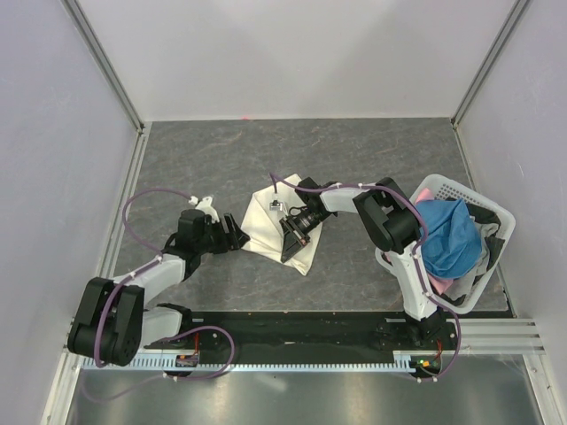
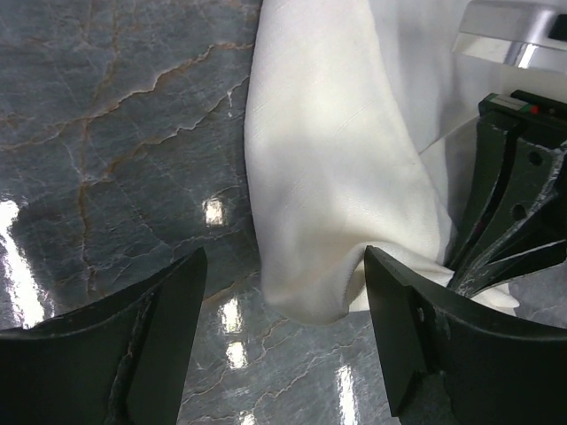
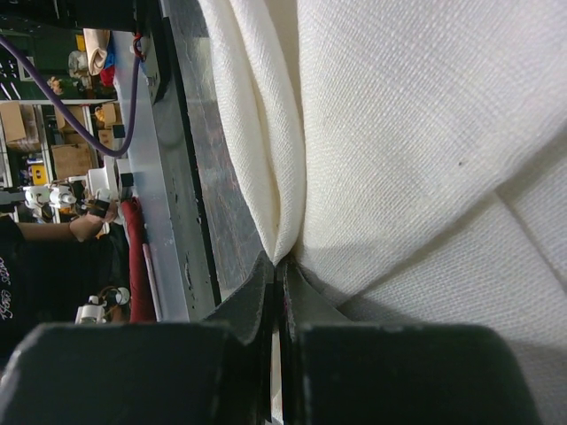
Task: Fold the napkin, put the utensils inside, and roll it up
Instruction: Roll the napkin with the utensil
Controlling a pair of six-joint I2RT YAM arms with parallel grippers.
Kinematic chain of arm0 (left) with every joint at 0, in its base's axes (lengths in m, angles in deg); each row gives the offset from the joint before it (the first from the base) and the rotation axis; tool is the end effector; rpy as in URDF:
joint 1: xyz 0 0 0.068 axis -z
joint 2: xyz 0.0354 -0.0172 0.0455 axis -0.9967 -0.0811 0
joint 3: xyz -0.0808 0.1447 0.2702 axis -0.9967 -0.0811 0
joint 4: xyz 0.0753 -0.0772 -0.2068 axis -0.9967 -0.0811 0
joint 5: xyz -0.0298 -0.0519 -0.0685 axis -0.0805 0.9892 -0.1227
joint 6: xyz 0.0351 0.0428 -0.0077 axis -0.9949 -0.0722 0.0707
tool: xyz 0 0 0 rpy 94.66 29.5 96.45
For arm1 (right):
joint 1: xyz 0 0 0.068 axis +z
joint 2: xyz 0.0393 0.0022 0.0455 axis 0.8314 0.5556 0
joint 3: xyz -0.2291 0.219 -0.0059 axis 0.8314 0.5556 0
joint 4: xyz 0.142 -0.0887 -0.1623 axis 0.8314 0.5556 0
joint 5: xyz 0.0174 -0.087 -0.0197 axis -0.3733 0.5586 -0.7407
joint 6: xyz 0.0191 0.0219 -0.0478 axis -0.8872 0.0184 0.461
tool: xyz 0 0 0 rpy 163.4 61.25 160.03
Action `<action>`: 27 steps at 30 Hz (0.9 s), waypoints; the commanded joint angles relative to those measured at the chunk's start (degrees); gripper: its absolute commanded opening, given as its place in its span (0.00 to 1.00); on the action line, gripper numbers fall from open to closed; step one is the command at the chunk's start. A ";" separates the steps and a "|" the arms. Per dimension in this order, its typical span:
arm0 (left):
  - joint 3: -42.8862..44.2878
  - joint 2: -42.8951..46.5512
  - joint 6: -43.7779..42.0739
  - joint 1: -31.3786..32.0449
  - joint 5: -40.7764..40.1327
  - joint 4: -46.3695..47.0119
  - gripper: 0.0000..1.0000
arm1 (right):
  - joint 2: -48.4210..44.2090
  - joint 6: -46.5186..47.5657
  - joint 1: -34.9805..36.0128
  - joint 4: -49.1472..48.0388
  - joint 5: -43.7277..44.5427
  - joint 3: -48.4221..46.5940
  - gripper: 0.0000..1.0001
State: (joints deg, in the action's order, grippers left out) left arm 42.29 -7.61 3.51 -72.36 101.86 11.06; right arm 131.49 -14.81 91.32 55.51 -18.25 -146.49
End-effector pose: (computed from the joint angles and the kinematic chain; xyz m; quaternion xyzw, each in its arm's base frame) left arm 0.1738 -0.0510 0.2114 -0.0395 0.8884 -0.2641 0.3735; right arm 0.3248 0.2708 0.1423 0.3522 -0.7656 -0.5343 0.0653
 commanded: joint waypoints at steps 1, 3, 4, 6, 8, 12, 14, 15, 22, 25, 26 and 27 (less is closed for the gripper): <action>2.57 -2.91 0.61 0.01 -0.30 1.17 0.75 | 1.80 2.00 0.00 0.15 -1.08 -1.44 0.00; 3.19 -3.97 0.43 0.01 -0.30 1.44 0.70 | 2.06 2.08 0.00 0.24 -1.34 -1.44 0.00; 3.54 -4.76 0.35 0.01 -0.21 1.52 0.70 | 2.06 2.08 -0.18 0.24 -1.52 -1.53 0.00; 3.72 -5.56 0.08 0.01 -0.21 2.22 0.66 | 2.41 2.17 -0.09 0.33 -1.61 -1.53 0.00; 3.89 -6.44 0.00 0.01 0.31 2.84 0.64 | 2.41 2.35 -0.18 0.59 -1.87 -1.62 0.00; 3.89 -8.63 0.08 0.01 1.89 5.12 0.59 | 2.85 2.61 -0.27 0.94 -2.05 -1.61 0.00; 4.07 -9.77 0.26 0.01 2.07 5.65 0.53 | 3.03 2.70 -0.44 1.12 -2.13 -1.70 0.00; 4.24 -10.13 0.35 0.01 2.16 5.74 0.51 | 3.12 2.70 -0.44 1.12 -2.05 -1.79 0.00; 5.03 -11.62 0.43 0.01 2.43 5.48 0.25 | 3.47 3.05 -0.53 2.00 -1.78 -2.23 0.00; 5.21 -11.71 0.43 0.01 2.77 5.30 0.18 | 3.47 3.14 -0.53 2.35 -1.43 -2.49 0.00; 5.21 -11.80 0.52 0.01 2.86 5.22 0.13 | 3.56 3.14 -0.53 2.35 -1.43 -2.58 0.00; 5.39 -11.71 0.35 0.01 2.95 5.04 0.11 | 3.47 3.14 -0.62 2.44 -1.17 -2.67 0.00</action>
State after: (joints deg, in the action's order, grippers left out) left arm 46.22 -18.64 3.81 -72.25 105.25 15.65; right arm 133.37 -14.31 90.86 57.50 -20.55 -147.89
